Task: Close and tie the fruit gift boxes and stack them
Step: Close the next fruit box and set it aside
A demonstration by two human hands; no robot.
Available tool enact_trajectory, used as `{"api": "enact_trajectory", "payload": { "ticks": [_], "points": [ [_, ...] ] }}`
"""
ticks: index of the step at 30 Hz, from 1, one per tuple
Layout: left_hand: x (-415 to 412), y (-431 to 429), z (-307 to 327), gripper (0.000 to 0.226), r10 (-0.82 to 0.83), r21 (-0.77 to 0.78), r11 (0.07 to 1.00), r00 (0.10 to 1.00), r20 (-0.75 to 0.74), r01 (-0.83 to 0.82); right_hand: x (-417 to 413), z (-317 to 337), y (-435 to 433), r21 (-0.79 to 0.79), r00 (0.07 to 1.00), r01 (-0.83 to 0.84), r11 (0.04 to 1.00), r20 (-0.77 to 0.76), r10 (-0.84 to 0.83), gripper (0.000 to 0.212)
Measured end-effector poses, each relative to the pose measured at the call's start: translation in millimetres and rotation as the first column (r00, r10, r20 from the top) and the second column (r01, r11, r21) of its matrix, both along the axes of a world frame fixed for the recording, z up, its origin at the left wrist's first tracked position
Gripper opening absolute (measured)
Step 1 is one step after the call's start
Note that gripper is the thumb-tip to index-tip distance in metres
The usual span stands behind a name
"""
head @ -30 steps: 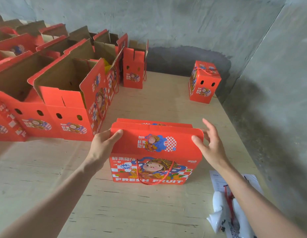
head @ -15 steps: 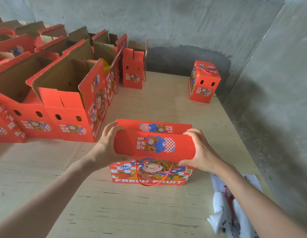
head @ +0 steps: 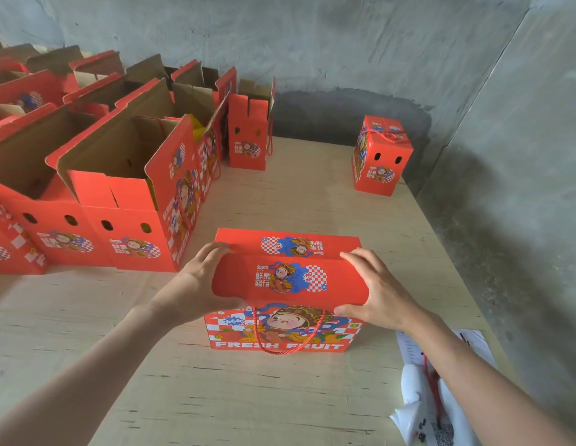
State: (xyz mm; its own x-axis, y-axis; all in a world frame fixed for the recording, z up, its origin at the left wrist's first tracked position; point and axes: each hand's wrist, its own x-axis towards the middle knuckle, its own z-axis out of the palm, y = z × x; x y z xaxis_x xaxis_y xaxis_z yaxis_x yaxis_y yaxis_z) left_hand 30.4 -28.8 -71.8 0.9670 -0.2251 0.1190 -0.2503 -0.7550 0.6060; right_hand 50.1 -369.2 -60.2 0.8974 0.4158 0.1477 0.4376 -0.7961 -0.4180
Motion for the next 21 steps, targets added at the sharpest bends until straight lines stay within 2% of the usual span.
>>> {"api": "enact_trajectory", "payload": {
  "ticks": [4,5,7,8,10,13,21],
  "points": [
    [-1.4,-0.9,-4.1,0.12,0.0,0.06,0.998,1.0,-0.016,0.001,-1.7,-10.2,-2.9,-0.106,0.999,-0.023,0.994,0.019,0.026,0.105],
    [-2.2,-1.3,-4.1,0.125,0.003,0.109,0.994,1.0,-0.028,0.0,-2.1,-11.9,-3.3,-0.143,0.999,-0.027,0.989,0.042,0.033,0.1],
    [-4.0,-2.7,-2.1,0.13,0.01,0.301,0.954,1.0,0.01,-0.012,-2.0,-13.7,-4.3,-0.222,0.992,-0.033,0.974,0.114,0.059,0.091],
    [-5.1,-3.8,-1.6,0.128,0.007,0.397,0.917,0.998,0.056,-0.028,-1.6,-14.0,-4.5,-0.255,0.988,-0.038,0.966,0.137,0.075,0.088],
    [-9.8,-10.9,-0.6,0.114,-0.035,0.479,0.877,0.987,0.155,-0.044,0.1,-15.1,-5.0,-0.289,0.983,-0.055,0.956,0.15,0.102,0.086],
    [-17.3,-27.4,1.7,0.087,-0.104,0.492,0.87,0.98,0.168,0.008,3.7,-17.2,-5.8,-0.301,0.986,-0.072,0.951,0.121,0.113,0.085],
    [-11.8,-29.0,-0.2,0.083,-0.112,0.491,0.871,0.984,0.138,0.031,6.9,-16.9,-3.4,-0.197,0.991,-0.117,0.973,0.037,0.126,0.086]
  ]
}}
